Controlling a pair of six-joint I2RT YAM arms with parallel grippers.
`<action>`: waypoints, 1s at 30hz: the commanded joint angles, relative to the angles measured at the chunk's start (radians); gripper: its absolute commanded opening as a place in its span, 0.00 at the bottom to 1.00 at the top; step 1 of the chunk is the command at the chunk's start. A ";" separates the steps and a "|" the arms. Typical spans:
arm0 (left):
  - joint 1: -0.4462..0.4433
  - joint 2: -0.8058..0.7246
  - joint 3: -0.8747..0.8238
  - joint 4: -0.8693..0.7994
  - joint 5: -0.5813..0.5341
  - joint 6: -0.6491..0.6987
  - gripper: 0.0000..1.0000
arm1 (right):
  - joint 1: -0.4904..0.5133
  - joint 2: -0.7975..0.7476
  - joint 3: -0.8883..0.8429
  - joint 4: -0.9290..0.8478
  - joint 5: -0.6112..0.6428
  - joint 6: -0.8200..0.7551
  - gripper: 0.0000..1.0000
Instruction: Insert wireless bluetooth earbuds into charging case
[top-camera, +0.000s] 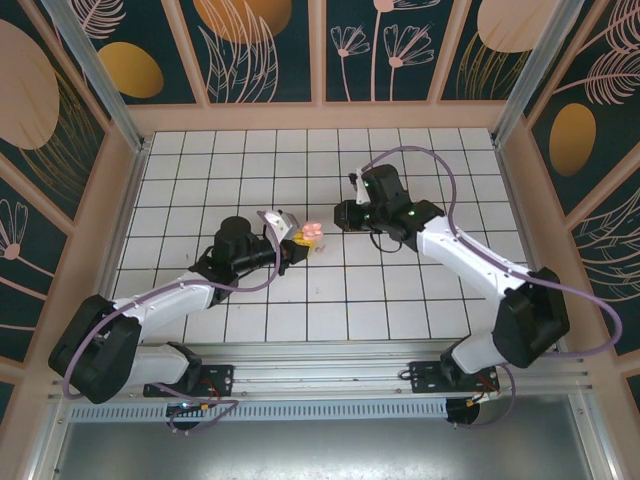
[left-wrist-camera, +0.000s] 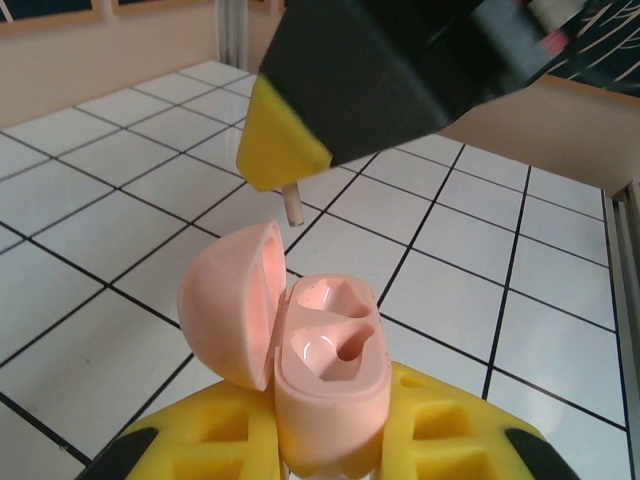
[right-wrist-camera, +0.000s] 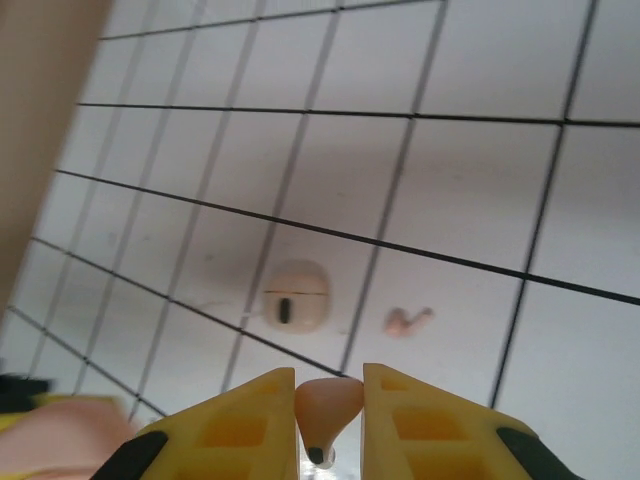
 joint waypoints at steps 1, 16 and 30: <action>-0.011 0.003 -0.019 0.100 -0.026 0.068 0.10 | 0.036 -0.084 -0.030 0.093 0.047 0.055 0.19; -0.027 -0.038 -0.055 0.191 -0.088 0.164 0.10 | 0.117 -0.224 -0.231 0.387 0.038 0.198 0.18; -0.027 -0.054 -0.054 0.195 -0.105 0.150 0.10 | 0.143 -0.170 -0.228 0.434 0.036 0.232 0.18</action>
